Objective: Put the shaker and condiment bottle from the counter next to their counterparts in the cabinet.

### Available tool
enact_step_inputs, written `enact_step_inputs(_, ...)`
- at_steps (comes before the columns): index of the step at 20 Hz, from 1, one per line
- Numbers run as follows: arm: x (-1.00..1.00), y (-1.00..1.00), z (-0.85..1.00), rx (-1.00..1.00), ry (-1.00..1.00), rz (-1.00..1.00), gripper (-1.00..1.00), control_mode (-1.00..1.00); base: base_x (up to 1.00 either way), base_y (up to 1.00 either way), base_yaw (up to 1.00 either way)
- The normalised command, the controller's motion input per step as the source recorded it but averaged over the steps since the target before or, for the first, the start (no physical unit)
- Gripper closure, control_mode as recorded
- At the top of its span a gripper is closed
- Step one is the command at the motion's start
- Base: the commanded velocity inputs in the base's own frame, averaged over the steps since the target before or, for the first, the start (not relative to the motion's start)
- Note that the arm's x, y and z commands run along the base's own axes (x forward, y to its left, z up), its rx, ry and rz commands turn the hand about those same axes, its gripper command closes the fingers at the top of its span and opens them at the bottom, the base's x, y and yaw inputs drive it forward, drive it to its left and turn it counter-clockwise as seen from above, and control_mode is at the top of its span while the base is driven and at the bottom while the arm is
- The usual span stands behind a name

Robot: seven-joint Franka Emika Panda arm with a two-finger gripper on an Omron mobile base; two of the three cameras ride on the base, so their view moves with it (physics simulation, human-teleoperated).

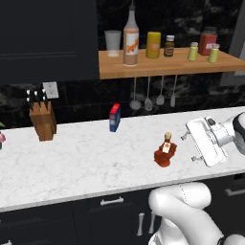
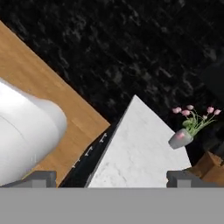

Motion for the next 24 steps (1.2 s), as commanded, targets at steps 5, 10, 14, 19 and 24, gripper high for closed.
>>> enact_step_inputs(5, 0.26, -0.32, 0.00, 0.06, 0.01, 0.50, -1.00, -1.00, 0.00, 0.00, 0.00)
enact_step_inputs(10, 0.12, -0.15, 0.03, 0.01, 0.00, 0.34, -1.00, -1.00, 0.00, 0.00, 0.00)
enact_step_inputs(14, 0.20, -0.07, 0.00, 0.00, -0.01, -0.01, -1.00, -1.00, 0.00, 0.00, 0.00)
enact_step_inputs(19, 0.02, 0.00, 0.00, 0.01, -0.07, -0.07, -1.00, -1.00, 0.00, 0.00, 0.00)
enact_step_inputs(24, -0.08, 0.12, -0.01, -0.01, -0.07, -0.02, -1.00, -1.00, 0.00, 0.00, 0.00)
